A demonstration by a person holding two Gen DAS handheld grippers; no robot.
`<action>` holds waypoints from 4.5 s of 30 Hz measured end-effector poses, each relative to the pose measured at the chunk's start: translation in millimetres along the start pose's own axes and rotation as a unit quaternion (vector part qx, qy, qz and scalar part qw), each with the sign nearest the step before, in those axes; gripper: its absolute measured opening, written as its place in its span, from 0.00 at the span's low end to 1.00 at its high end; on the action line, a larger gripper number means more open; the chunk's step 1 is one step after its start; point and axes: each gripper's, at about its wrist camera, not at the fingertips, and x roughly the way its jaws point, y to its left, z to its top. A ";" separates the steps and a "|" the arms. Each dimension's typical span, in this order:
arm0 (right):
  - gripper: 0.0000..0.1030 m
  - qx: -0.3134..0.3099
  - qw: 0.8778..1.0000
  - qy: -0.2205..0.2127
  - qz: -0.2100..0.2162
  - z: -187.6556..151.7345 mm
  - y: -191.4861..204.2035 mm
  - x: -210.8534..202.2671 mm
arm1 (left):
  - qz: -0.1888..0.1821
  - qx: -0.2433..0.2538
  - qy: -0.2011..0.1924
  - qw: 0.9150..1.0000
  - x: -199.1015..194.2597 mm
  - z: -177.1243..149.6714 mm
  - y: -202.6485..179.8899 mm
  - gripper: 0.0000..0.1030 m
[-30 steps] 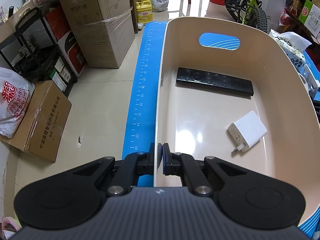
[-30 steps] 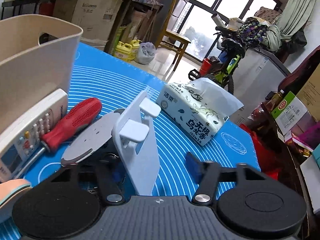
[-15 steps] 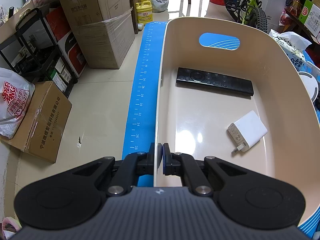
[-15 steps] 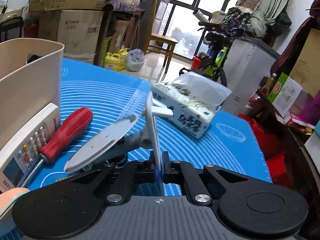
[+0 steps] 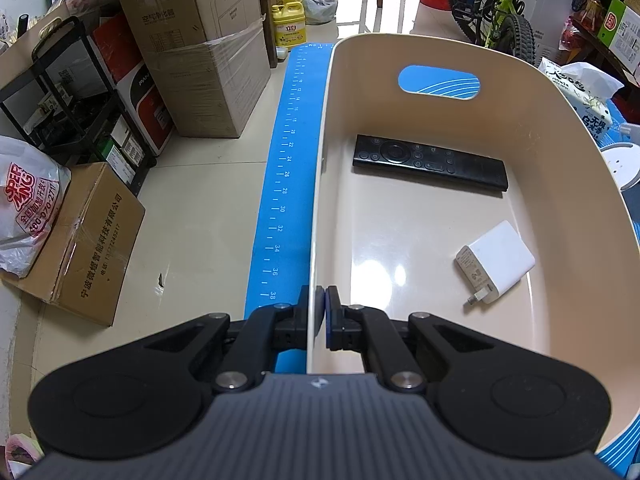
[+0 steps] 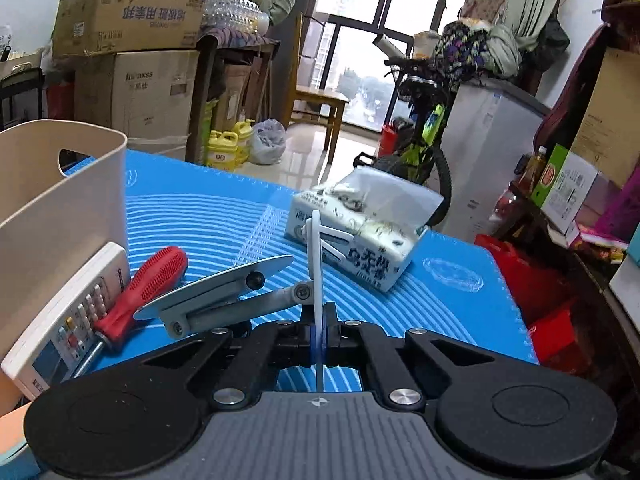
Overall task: Organize rigid objects
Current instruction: 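Lift the white phone stand with the right gripper and lower it into the basket, then move the right gripper to the peach mouse and grasp it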
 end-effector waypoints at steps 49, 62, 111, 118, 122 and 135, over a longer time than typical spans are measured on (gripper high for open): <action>0.13 -0.191 0.968 0.008 0.164 77.6 207.8 -51.7 | 0.001 0.010 -0.003 1.000 0.2 1.3 -2.9 0.06; 0.62 -0.199 0.965 0.062 0.162 75.0 209.6 -49.2 | 0.003 0.011 -0.003 1.000 0.2 1.9 -2.7 0.07; 0.92 0.130 0.963 0.193 0.137 -3.7 59.2 -54.8 | 0.002 0.012 -0.002 1.000 1.3 1.3 -3.5 0.07; 0.85 0.191 0.943 0.224 0.157 -9.8 55.9 -47.1 | 0.003 0.013 -0.002 1.000 1.0 0.3 -4.5 0.07; 0.82 0.235 0.928 0.237 0.165 -17.3 53.4 -42.1 | 0.003 0.012 -0.002 1.000 1.0 0.1 -4.4 0.07; 0.79 0.179 0.938 0.256 0.149 -31.5 70.8 -39.5 | 0.002 0.011 -0.003 1.000 0.7 -0.5 -3.0 0.07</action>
